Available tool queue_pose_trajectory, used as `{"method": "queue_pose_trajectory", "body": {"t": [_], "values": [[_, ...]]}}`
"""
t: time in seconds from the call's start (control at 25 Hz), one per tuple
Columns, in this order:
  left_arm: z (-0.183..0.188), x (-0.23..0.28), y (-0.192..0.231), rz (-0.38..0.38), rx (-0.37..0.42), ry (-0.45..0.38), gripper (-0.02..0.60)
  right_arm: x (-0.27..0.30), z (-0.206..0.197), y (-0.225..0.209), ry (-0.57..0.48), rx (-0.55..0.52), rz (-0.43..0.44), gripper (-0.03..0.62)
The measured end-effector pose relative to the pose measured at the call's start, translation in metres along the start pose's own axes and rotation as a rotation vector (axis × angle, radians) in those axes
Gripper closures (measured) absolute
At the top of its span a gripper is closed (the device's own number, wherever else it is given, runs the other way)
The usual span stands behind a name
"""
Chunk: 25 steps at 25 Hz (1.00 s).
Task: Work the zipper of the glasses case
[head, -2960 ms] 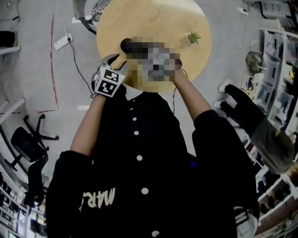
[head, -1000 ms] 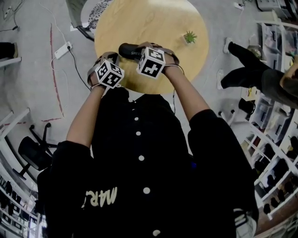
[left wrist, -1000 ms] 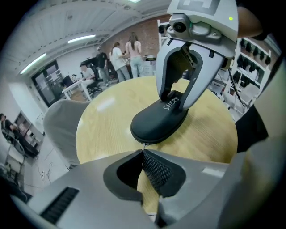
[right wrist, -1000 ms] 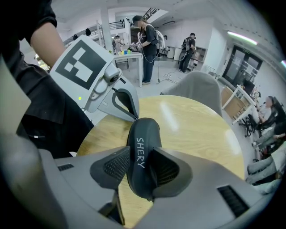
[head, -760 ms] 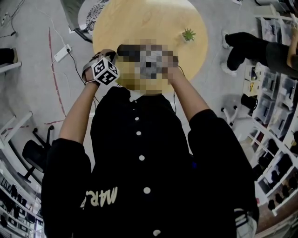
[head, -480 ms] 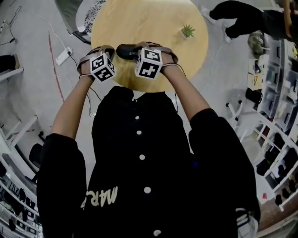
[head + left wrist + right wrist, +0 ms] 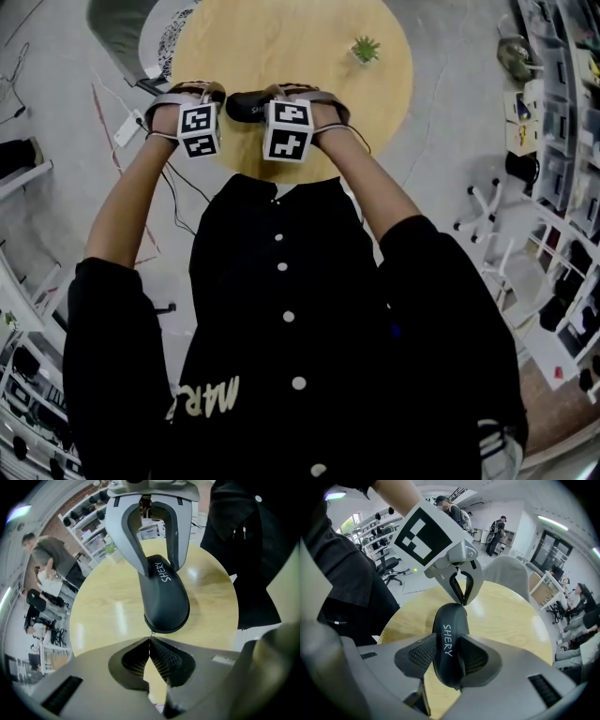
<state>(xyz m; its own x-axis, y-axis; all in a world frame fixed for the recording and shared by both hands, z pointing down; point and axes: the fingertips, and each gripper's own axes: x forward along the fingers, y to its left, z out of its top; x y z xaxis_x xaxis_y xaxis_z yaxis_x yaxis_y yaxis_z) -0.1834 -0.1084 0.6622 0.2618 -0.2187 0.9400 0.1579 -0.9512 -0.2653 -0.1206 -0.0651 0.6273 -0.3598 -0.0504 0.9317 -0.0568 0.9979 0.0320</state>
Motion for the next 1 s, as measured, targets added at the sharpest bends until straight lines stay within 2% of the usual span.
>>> {"method": "queue_pose_trajectory", "body": {"t": [0.56, 0.8, 1.0], "values": [[0.020, 0.007, 0.011, -0.079, 0.419, 0.030, 0.575, 0.000, -0.001, 0.001, 0.011, -0.016, -0.026, 0.427], [0.020, 0.007, 0.011, -0.077, 0.482, 0.043, 0.575, -0.001, 0.000, 0.001, 0.017, -0.022, -0.029, 0.425], [0.023, 0.008, 0.011, -0.077, 0.460, 0.044, 0.574, -0.001, -0.001, 0.001, 0.022, -0.025, -0.028, 0.425]]}}
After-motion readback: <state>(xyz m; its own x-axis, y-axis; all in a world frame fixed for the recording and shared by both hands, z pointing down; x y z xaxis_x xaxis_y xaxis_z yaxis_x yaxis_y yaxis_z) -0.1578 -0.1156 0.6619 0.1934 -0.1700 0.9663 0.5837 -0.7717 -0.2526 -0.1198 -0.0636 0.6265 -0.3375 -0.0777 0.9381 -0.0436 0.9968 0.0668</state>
